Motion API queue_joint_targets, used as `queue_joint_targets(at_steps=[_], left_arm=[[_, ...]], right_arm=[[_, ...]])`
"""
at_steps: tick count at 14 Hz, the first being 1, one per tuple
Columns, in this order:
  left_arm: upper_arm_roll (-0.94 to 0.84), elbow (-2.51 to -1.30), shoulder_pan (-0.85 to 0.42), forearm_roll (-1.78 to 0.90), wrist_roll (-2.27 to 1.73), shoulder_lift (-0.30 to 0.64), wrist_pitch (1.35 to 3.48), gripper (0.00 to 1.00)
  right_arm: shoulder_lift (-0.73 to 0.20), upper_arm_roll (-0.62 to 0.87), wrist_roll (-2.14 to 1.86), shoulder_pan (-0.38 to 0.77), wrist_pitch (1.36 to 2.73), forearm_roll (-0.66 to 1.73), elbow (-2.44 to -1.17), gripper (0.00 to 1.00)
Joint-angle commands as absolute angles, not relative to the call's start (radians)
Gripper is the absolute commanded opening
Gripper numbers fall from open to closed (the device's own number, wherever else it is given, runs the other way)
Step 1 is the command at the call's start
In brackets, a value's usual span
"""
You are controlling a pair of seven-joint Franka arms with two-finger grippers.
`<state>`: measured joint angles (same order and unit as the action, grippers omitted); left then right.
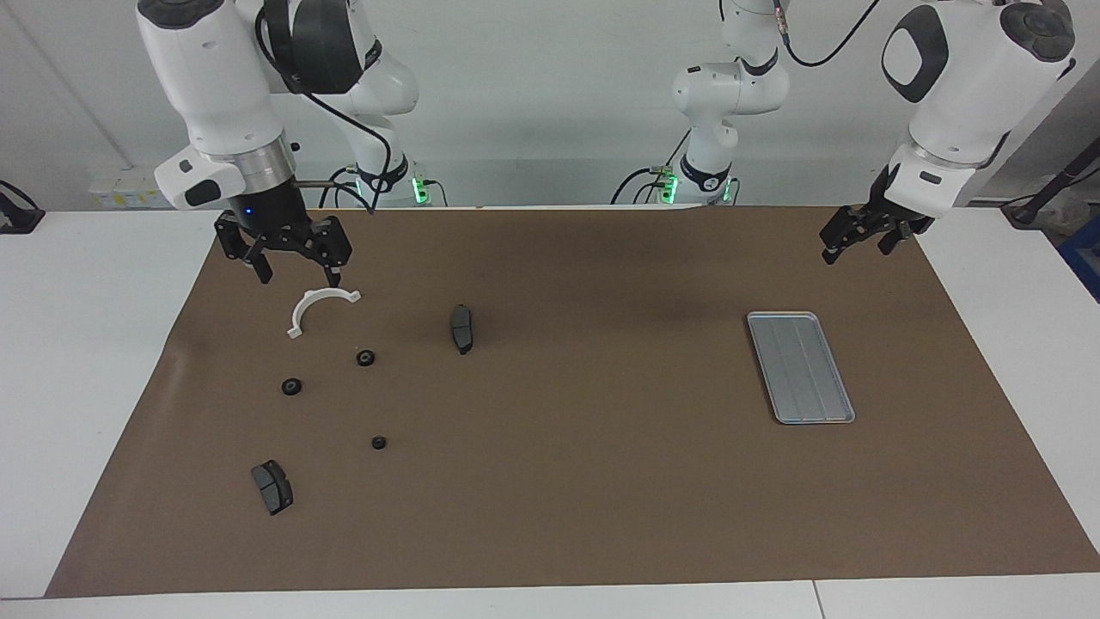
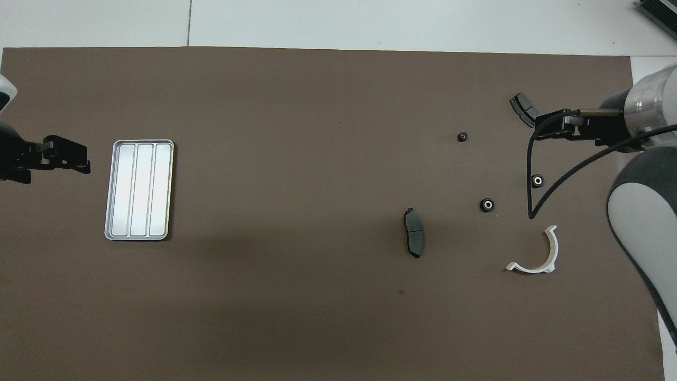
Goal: Place bearing gear from tray to pile
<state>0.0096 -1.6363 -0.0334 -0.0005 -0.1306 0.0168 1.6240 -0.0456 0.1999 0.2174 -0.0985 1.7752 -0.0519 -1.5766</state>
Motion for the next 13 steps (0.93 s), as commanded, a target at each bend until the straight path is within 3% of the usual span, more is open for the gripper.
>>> queue_joint_targets(at_steps=[1,6,9,13], left_arm=[[0.011,-1.641,-0.032,0.017,-0.129,0.005,1.631,1.00],[0.011,-1.641,-0.032,0.017,-0.129,0.006,1.631,1.00],[0.011,-1.641,-0.032,0.017,-0.129,0.005,1.631,1.00],[0.011,-1.641,-0.032,0.017,-0.129,0.006,1.631,1.00]], right_arm=[[-0.038,0.203,0.199,-0.115,1.734,-0.029,-1.562,1.00],[0.001,0.183,0.199,-0.115,1.643,-0.028,-1.565,1.00],[0.029,-0.026,0.190,0.069,1.579,-0.028,-1.577,1.00],[0.035,-0.018,0.186,0.040,1.528,-0.026,-1.574,1.00]])
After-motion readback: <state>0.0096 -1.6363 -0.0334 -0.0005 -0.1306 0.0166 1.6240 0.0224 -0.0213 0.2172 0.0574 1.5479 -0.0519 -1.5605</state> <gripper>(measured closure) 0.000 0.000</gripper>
